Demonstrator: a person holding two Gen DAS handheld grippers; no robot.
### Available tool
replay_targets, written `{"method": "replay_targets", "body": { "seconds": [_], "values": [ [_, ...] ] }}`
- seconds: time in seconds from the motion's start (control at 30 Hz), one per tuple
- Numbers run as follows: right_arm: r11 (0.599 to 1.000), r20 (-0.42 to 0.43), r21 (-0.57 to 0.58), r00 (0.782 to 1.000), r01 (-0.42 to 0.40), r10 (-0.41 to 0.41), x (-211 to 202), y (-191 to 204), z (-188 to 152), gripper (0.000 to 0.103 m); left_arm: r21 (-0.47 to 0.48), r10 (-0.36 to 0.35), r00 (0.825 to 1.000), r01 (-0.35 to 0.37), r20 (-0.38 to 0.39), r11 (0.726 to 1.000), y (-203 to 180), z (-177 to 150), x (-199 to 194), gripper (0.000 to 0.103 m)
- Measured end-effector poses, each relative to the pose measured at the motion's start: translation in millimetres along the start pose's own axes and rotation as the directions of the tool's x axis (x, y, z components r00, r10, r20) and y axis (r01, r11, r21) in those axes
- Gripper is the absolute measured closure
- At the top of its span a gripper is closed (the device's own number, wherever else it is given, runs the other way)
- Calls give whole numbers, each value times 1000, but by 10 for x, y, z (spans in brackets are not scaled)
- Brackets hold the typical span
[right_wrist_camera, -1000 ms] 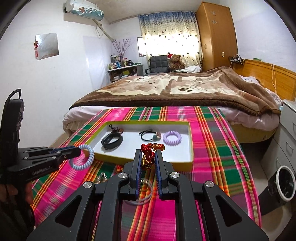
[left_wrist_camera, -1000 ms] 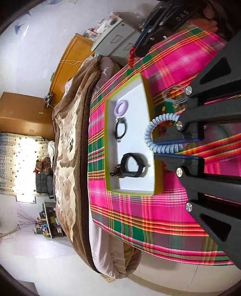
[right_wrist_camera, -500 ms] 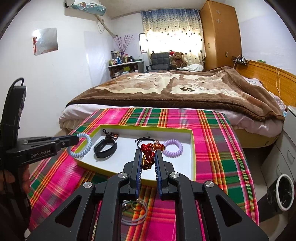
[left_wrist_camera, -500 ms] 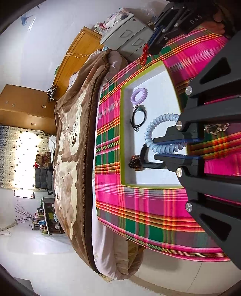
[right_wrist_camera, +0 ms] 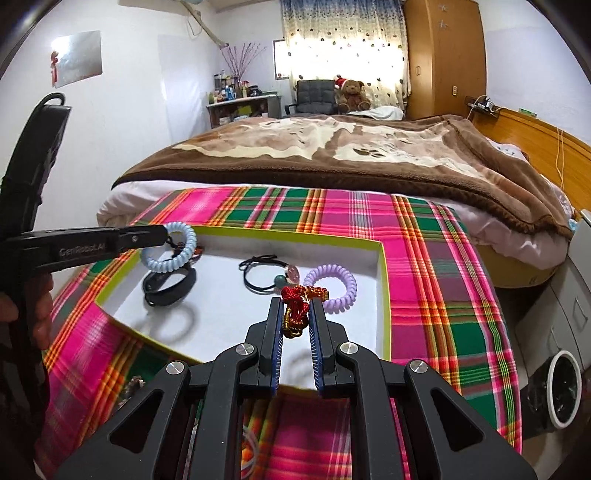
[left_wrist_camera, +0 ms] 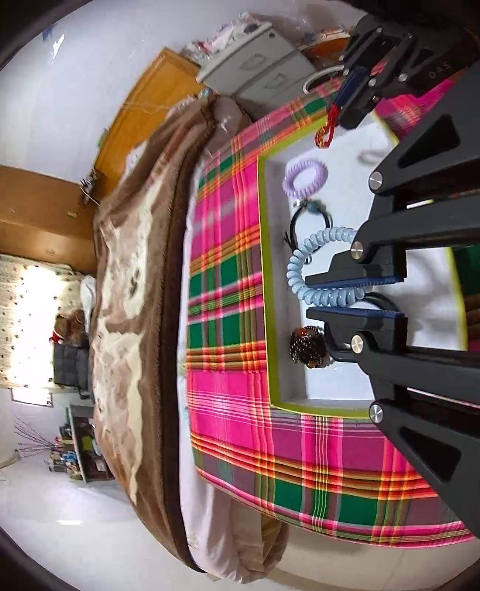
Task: Organize jewelry
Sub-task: 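Carry the chain and blue hair tie over the tray and open both tools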
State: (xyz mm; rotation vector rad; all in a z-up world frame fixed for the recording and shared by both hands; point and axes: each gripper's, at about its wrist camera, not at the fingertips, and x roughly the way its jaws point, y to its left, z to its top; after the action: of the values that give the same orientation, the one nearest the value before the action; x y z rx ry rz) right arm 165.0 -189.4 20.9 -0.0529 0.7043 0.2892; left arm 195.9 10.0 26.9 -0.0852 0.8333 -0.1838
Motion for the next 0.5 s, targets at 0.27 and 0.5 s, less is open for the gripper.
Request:
{"method": "replay_targets", "body": {
  "seconds": [0.27, 0.5],
  "values": [
    [1000, -19, -13, 1000, 17, -17, 151, -35, 23, 89, 5, -17, 999, 17, -35, 1000, -91, 68, 270, 93],
    [1000, -62, -26, 998, 8, -10, 260, -35, -2, 89, -5, -6, 996, 5, -86, 1000, -83, 53, 467, 93]
  ]
}}
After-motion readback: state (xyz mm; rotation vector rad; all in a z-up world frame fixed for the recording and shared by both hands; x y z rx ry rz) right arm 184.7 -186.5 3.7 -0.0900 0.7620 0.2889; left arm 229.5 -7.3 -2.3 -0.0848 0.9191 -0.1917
